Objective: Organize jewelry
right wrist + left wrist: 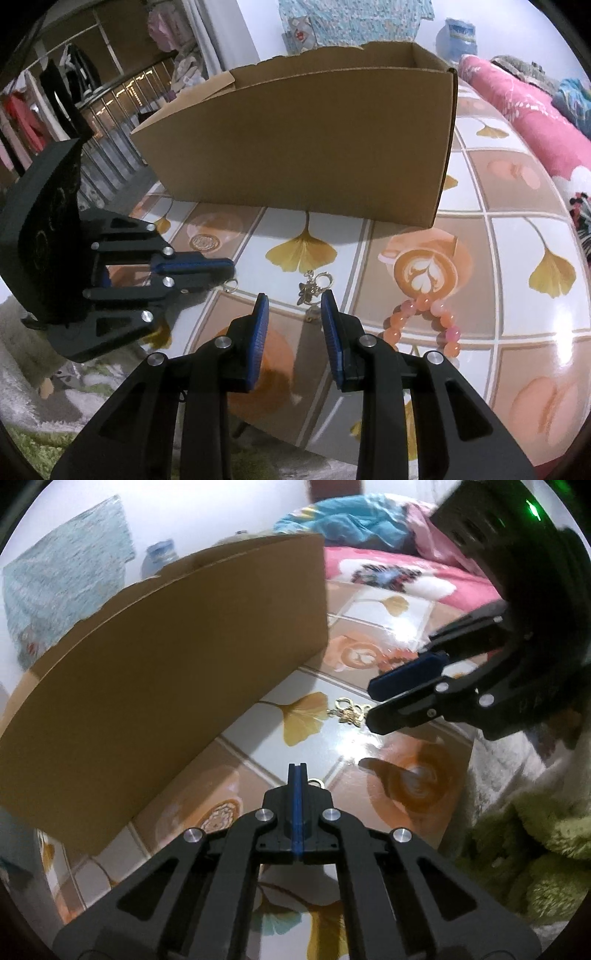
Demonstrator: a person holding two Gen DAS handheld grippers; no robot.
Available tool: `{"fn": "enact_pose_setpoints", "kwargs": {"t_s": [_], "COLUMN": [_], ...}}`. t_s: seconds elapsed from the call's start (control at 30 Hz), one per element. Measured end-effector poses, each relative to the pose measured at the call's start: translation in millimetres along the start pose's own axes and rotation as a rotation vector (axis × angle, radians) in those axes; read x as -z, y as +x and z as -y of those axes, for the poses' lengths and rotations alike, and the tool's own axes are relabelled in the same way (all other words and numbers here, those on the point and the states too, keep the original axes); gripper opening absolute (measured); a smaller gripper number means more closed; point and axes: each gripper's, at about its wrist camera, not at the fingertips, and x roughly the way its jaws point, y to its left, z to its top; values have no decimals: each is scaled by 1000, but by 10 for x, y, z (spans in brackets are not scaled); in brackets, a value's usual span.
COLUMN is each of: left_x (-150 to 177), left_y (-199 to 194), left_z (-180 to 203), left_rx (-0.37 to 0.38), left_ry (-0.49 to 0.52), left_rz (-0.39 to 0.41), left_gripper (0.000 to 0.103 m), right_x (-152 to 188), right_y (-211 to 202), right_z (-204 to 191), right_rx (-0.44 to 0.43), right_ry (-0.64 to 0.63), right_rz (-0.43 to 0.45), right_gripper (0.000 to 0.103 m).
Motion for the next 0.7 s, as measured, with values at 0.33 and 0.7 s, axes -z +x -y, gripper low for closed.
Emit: {"fn": "enact_pose_setpoints", "kwargs": {"t_s": [0.33, 0.7], "left_x": [103, 245], "left_y": [-117, -224], "left_z": [-157, -300], "left_rx": [-7, -70], "left_ry": [-140, -234], "left_rz": [29, 27], "left_gripper": [0, 0], "right_x": [-41, -93], "right_y": [89, 288], "right_z": [-89, -548], "right_rx": [23, -32], "right_ry": [-47, -213], "right_rz": [-11, -16], "right_gripper": [29, 25]}}
